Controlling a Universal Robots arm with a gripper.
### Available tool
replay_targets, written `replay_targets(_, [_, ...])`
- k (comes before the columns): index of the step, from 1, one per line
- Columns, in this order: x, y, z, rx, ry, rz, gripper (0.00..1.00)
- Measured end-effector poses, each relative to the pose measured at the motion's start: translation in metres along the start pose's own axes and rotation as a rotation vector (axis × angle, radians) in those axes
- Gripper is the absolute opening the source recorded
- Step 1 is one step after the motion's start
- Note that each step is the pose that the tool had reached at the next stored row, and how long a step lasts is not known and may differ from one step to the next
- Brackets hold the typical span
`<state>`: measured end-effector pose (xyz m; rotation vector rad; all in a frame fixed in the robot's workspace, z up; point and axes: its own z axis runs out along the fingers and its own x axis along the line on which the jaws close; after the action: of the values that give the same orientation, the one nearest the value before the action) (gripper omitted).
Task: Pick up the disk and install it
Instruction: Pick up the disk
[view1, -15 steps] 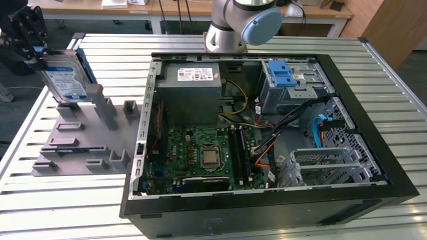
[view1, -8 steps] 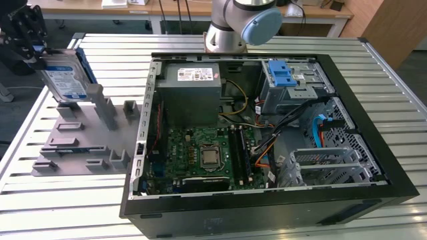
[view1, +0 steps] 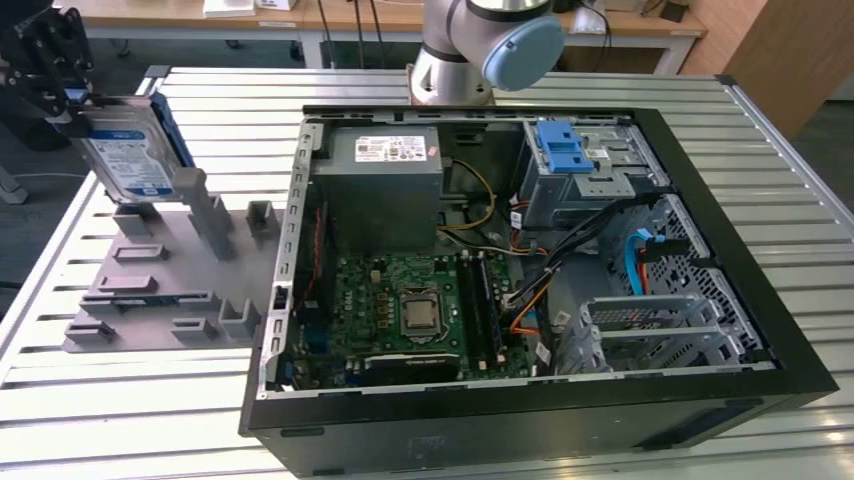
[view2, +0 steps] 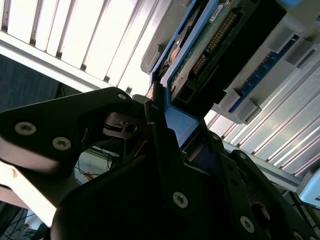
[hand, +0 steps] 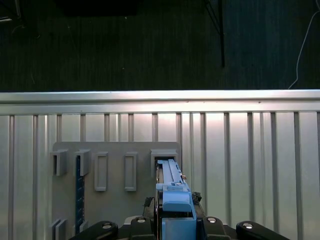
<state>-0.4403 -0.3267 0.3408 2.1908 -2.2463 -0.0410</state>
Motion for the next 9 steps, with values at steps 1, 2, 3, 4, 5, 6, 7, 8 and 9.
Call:
replay_targets(1, [-0.0001,0.0,-0.0002,0.0,0.0,0.0,0.36])
replay_targets(2, [-0.0001,0.0,-0.0003,0.0001,0.0,0.0,0.36])
replay_targets(3, [-0.0002,0.0,-0.0005,0.0,0.0,0.0,0.36])
replay_targets(4, [-0.0002,0.0001,-0.0007,0.0,0.0001,0.0,0.36])
replay_targets(5, [-0.0003,0.0001,-0.0009,0.0,0.0001,0.0,0.36])
replay_targets(6, [-0.0003,0.0,-0.0011,0.0001,0.0,0.0,0.36])
replay_targets(7, [-0.0004,0.0001,-0.0012,0.0,0.0,0.0,0.36])
replay_targets(8, [-0.0004,0.0001,-0.0014,0.0001,0.0,0.0,0.36])
replay_targets(9, [-0.0005,0.0001,-0.0016,0.0,0.0,0.0,0.36])
